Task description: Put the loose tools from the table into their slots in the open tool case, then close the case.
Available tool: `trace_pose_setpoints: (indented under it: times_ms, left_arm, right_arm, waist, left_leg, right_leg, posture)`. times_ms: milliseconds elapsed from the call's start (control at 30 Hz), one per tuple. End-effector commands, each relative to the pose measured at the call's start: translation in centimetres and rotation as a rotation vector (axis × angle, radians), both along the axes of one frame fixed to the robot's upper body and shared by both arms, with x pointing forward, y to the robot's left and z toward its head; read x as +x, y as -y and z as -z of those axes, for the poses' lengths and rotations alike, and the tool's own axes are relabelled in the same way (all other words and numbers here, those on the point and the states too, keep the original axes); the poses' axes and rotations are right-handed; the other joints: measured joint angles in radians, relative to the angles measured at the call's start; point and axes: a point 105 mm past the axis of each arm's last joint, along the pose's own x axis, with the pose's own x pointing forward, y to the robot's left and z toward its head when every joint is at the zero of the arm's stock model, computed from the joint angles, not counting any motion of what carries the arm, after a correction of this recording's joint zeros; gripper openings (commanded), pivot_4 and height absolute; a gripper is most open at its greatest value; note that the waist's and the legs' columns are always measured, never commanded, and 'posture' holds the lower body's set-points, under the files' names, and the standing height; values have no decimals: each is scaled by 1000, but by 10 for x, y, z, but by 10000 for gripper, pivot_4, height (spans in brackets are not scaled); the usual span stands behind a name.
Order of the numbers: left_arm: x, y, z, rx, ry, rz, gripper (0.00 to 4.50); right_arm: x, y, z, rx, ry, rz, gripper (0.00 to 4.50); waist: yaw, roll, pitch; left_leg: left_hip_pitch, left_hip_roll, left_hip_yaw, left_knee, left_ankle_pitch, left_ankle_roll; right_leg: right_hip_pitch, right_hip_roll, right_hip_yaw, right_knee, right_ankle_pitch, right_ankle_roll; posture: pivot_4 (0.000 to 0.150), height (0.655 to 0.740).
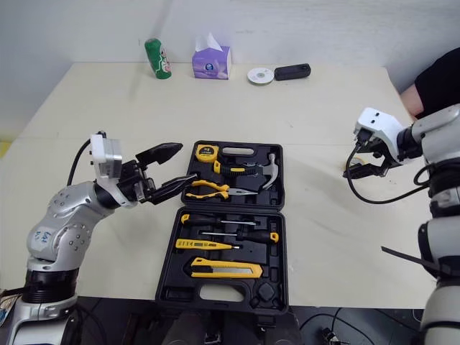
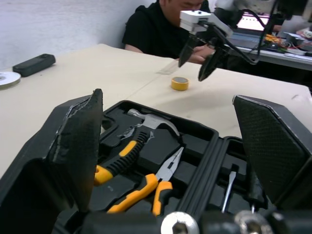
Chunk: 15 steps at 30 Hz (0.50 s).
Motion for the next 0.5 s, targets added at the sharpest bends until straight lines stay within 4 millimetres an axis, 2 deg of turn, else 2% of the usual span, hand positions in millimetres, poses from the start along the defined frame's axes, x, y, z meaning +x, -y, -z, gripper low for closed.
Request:
trace_pose_setpoints:
  times_ms: [33,200,500]
  left_arm:
    - [-12,9,-10,6,28,72,44709]
    - [-14,14,-8,25,33,75,44709]
    - [-17,19,-10,28,36,85,44709]
  right_arm:
    - [4,5,-1,-58,-2,9,45000]
    - [7,2,8,-61,-28,27,45000]
    - [10,10,22,-94,-13,64,45000]
  waist:
    - [0,0,0]
    - [-1,0,0]
    - [-1,0,0]
  left_leg:
    - [0,0,0,0,0,0]
    - [1,0,0,1,1,-1]
    - [1,0,0,1,1,-1]
  right_leg:
    - [0,0,0,0,0,0]
    - [0,-1,1,3,0,0]
    - [0,-1,1,4,0,0]
  posture:
    - [1500,7400]
    - [1500,7400]
    - [1500,7400]
